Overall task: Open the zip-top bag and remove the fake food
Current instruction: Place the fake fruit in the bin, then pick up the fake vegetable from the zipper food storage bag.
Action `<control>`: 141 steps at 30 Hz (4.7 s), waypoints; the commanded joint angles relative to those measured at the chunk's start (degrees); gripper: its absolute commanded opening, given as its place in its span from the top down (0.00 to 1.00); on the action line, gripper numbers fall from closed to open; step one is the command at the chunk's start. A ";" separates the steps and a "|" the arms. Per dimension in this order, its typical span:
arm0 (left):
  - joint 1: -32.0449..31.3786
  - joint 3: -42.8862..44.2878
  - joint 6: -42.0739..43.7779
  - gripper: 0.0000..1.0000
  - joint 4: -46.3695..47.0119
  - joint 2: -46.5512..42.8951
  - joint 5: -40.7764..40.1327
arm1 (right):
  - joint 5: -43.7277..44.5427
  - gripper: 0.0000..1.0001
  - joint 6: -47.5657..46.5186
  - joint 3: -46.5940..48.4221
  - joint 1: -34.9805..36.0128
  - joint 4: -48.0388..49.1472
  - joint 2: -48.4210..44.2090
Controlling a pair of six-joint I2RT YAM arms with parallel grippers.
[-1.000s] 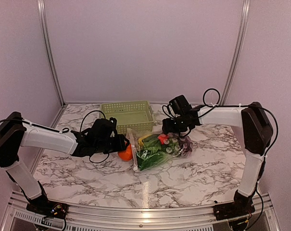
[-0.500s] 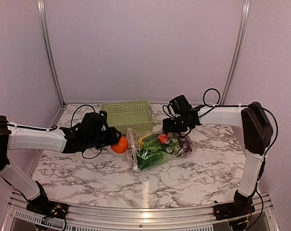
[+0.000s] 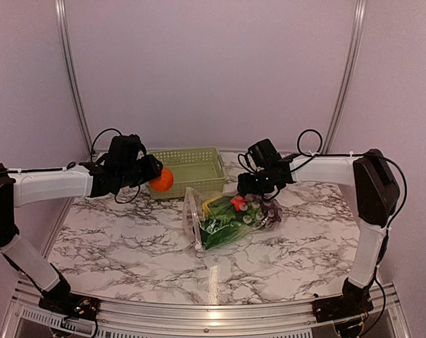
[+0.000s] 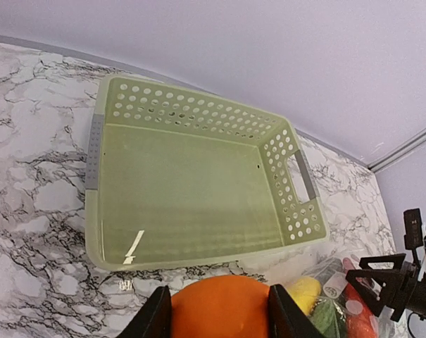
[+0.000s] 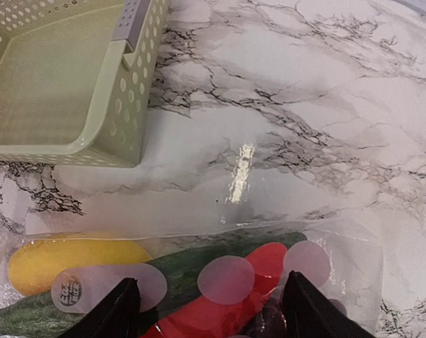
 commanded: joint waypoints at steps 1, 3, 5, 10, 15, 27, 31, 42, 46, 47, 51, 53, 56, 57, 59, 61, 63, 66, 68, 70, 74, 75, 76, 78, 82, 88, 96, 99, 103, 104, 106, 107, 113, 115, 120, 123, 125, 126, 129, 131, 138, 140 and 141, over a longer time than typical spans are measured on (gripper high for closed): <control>3.93 6.88 3.48 0.60 -0.78 5.82 -0.57 | 0.23 0.32 -0.52 0.90 -0.52 -0.63 -1.10; 5.94 10.01 4.53 0.59 -0.78 9.04 -0.69 | 0.03 0.32 -0.73 0.89 -0.51 -0.38 -1.51; 7.66 13.33 5.88 0.59 -2.11 13.08 -1.15 | -0.26 0.32 -0.89 0.97 -0.53 -0.17 -1.74; 10.09 22.28 10.41 0.56 -5.33 20.78 -2.47 | -0.39 0.31 -1.36 1.20 -0.51 0.24 -3.08; 10.82 30.86 12.65 0.56 -8.67 27.39 -4.76 | -0.59 0.32 -1.60 1.06 -0.52 0.47 -3.85; 11.73 38.96 14.38 0.45 -12.75 34.17 -7.03 | -1.08 0.30 -2.79 0.71 -0.56 0.70 -5.60; 12.06 39.60 14.99 0.38 -12.88 34.13 -7.04 | -1.10 0.30 -3.17 0.59 -0.52 0.21 -5.75; 11.81 33.69 14.12 0.35 -11.91 26.28 -1.34 | -0.99 0.30 -4.16 0.40 -0.57 -1.91 -7.59; 10.82 25.18 12.07 0.35 -9.34 19.57 2.11 | -1.50 0.29 -4.84 -0.07 -0.54 -2.75 -9.09; 10.58 22.64 11.22 0.35 -8.53 17.94 3.33 | -1.53 0.29 -5.07 -0.12 -0.50 -3.07 -9.33; 8.87 13.88 8.56 0.35 -5.83 11.23 6.66 | -1.65 0.29 -5.60 -0.40 -0.50 -4.07 -9.97; 7.82 8.89 7.43 0.35 -4.58 8.57 8.11 | -2.00 0.29 -5.80 -0.81 -0.52 -4.12 -10.27; 6.11 2.89 5.38 0.36 -1.76 5.09 10.83 | -2.22 0.29 -5.98 -1.38 -0.49 -4.42 -10.60; 5.34 0.92 4.80 0.37 -0.68 4.02 11.56 | -2.30 0.29 -6.03 -1.54 -0.55 -4.51 -10.63; 3.50 -2.21 3.88 0.38 1.99 2.50 12.35 | -2.35 0.29 -6.24 -1.81 -0.51 -4.76 -10.77; 1.59 -4.62 3.17 0.39 3.97 1.96 14.92 | -2.22 0.29 -6.35 -2.06 -0.49 -5.01 -10.88; -0.87 -5.87 2.79 0.41 5.22 2.55 16.57 | -2.22 0.29 -6.40 -2.35 -0.51 -5.16 -10.98; -3.60 -6.83 1.98 0.44 6.90 4.51 18.09 | -2.13 0.29 -6.40 -2.94 -0.43 -5.33 -11.25; -4.96 -7.21 1.19 0.46 8.92 6.13 19.68 | -2.01 0.29 -6.34 -3.23 -0.30 -5.40 -11.52; -6.26 -6.78 0.63 0.47 10.00 7.61 20.57 | -1.75 0.29 -6.24 -3.65 -0.25 -5.39 -11.80; -7.70 -6.23 -1.23 0.48 12.33 10.25 22.04 | -0.76 0.29 -6.19 -3.94 -0.23 -5.95 -12.34; -7.90 -6.60 -2.24 0.49 13.27 10.73 22.90 | -0.59 0.29 -6.25 -4.11 -0.25 -6.02 -12.50; -8.08 -7.08 -3.27 0.49 15.28 11.26 23.69 | -0.37 0.29 -6.22 -4.23 -0.25 -6.03 -12.67; -8.46 -7.80 -5.11 0.49 18.12 12.31 25.12 | -0.06 0.29 -6.22 -4.41 -0.25 -6.21 -12.68; -9.11 -9.20 -7.88 0.49 23.57 13.17 27.61 | -0.17 0.29 -5.99 -5.10 -0.16 -6.14 -12.49; -9.52 -9.77 -8.79 0.46 28.07 13.62 32.46 | -0.55 0.29 -5.69 -5.67 0.06 -5.77 -12.28; -9.74 -10.30 -10.87 0.46 33.65 15.45 35.72 | -0.55 0.29 -5.30 -5.97 0.19 -5.32 -11.71; -9.74 -10.31 -12.04 0.46 36.36 16.19 36.59 | -0.73 0.29 -5.24 -6.13 0.43 -5.20 -11.33; -9.74 -10.33 -13.48 0.46 39.21 17.30 37.50 | -0.75 0.29 -4.97 -6.59 0.62 -4.85 -11.25; -9.74 -10.37 -14.03 0.46 40.28 17.49 37.82 | -0.73 0.29 -4.82 -6.68 0.69 -4.70 -11.31; -9.74 -10.59 -15.25 0.46 42.43 17.72 38.39 | -0.80 0.29 -4.60 -6.97 0.76 -4.44 -11.26; -9.74 -10.80 -15.75 0.46 43.41 17.70 38.54 | -0.81 0.29 -4.48 -7.17 0.80 -4.16 -11.35; -9.71 -12.37 -16.32 0.45 46.90 16.68 38.87 | -0.77 0.30 -4.15 -6.77 0.98 -4.28 -10.08; -9.71 -11.94 -16.24 0.45 46.98 17.13 39.15 | -0.30 0.30 -4.05 -7.12 0.98 -4.18 -10.44; -9.74 -7.89 -15.38 0.46 43.38 19.92 40.41 | -0.53 0.30 -3.39 -8.46 1.02 -2.91 -10.43; -9.74 -5.97 -14.38 0.52 40.58 20.91 40.08 | -0.55 0.29 -3.06 -8.85 1.11 -2.39 -10.16; -9.69 -5.35 -14.50 0.57 40.15 21.28 39.96 | -0.55 0.30 -2.91 -9.08 1.11 -2.16 -10.04; -9.73 -5.07 -14.51 0.59 40.05 21.40 39.95 | -0.62 0.30 -2.88 -9.20 1.07 -1.97 -9.94; -9.73 -4.56 -13.85 0.69 38.44 21.20 39.49 | -0.53 0.30 -2.58 -9.76 1.07 -1.51 -9.76; -9.65 -4.46 -13.11 0.79 36.95 20.74 38.72 | -0.51 0.30 -2.49 -10.01 1.07 -1.12 -9.69; -9.59 -3.82 -9.90 0.94 31.71 19.02 36.96 | -0.01 0.30 -2.31 -10.85 1.06 -0.07 -10.26; -9.56 -3.67 -9.13 0.98 30.30 18.41 36.33 | -0.15 0.30 -2.33 -10.85 1.07 0.29 -10.06; -9.56 -3.82 -8.80 1.00 29.74 17.94 35.94 | -0.19 0.30 -2.35 -10.85 1.07 0.32 -9.98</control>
